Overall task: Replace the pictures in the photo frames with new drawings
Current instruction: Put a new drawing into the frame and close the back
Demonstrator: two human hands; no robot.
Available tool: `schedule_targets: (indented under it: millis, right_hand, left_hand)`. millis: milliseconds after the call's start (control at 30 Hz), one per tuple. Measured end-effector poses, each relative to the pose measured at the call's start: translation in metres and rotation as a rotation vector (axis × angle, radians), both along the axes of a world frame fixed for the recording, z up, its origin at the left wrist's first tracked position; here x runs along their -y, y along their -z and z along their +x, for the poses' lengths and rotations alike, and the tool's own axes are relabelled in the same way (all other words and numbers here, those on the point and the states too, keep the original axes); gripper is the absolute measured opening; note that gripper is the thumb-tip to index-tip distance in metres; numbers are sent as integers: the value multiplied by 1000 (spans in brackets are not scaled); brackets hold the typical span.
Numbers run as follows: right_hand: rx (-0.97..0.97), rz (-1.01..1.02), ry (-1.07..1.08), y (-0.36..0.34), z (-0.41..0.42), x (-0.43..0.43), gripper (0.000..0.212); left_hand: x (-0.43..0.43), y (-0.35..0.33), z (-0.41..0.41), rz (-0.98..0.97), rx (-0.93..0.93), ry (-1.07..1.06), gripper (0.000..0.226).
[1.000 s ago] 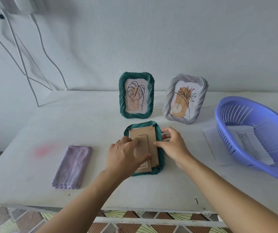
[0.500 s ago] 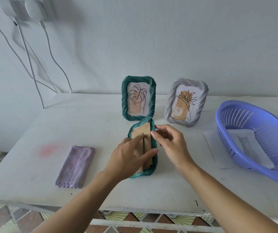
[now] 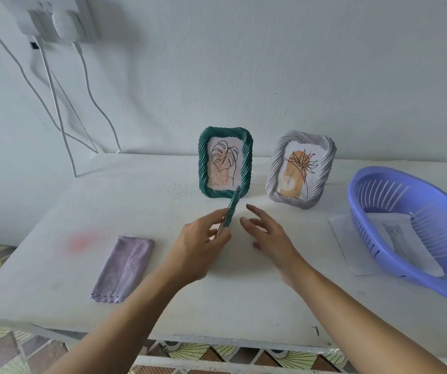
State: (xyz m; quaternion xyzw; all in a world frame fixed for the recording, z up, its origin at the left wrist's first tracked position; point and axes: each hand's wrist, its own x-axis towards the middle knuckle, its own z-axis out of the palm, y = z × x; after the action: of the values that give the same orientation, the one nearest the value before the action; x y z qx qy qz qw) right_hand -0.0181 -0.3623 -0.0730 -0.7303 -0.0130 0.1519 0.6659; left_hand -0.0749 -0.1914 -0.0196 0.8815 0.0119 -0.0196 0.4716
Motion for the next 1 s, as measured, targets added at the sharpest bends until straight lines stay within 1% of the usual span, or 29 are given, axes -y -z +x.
schedule_targets:
  millis: [67,100,233,300,333,367,467,500,633,700,800,867,933,1000]
  right_hand:
    - [-34,-2,2,1,0,-2,54]
    - [-37,1,-1,1,1,-3,56]
    - [-25,-9,1,-2,4,-4,59]
    - [-33,-20,11,-1,5,-3,58]
    - [-36,-25,5,-1,5,-2,58]
    - [-34,-28,-1,-1,4,-2,56]
    - [-19,-18,-2,-3,1,-4,52]
    - [-16,-19,0,-1,-1,-6,52]
    - [-14,-35,64,8,-3,-11,57]
    - [4,-78,77,12,-3,-12,57]
    - [31,-157,53,20,-5,-14,63]
    - [95,-269,41,27,-7,-13,65]
    - [179,-394,26,31,-9,-11,64]
    - [230,-457,20,33,-10,-10,64]
  left_hand:
    - [-7,-2,2,-38,44,-34,34]
    - [-11,-1,4,-89,57,-58,35]
    - [-22,7,5,-464,-40,-94,36]
    - [-26,13,4,-575,-45,-122,35]
    - [-29,17,3,-587,-45,-139,36]
    - [-31,21,3,-553,-38,-159,38]
    - [-44,36,3,-270,4,-234,37]
    - [-48,40,3,-209,13,-245,37]
    - [-60,53,2,37,-11,-247,37]
    - [-62,61,-1,134,-23,-233,38]
    - [-62,71,-6,224,-16,-207,40]
    - [-61,75,-6,256,-4,-215,41]
    - [-60,77,-5,261,2,-222,40]
    - [-58,78,-5,231,-10,-234,40]
